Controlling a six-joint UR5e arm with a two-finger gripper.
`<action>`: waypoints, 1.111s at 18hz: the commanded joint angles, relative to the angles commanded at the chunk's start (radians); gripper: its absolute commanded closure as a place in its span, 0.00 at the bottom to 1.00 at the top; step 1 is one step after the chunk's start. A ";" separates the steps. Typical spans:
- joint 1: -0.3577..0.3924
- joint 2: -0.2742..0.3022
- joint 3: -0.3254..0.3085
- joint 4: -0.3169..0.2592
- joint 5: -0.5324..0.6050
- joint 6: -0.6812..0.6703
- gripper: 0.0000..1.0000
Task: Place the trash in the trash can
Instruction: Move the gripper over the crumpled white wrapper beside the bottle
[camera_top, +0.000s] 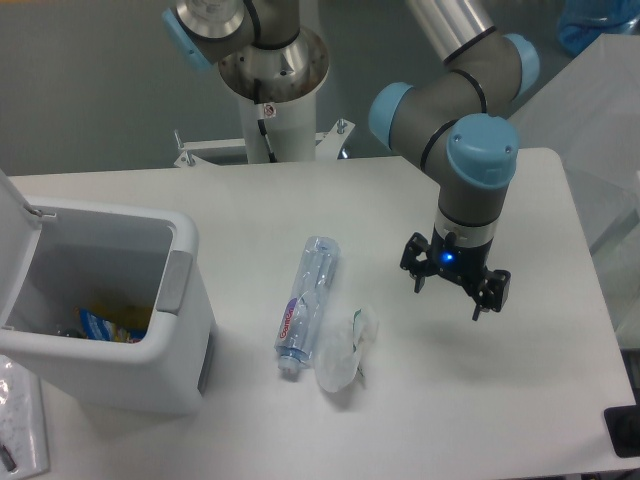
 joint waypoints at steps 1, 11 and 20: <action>0.000 0.000 -0.002 0.000 0.000 -0.002 0.00; -0.014 -0.014 -0.005 0.006 -0.012 0.000 0.00; -0.086 -0.041 0.006 0.006 -0.011 -0.144 0.00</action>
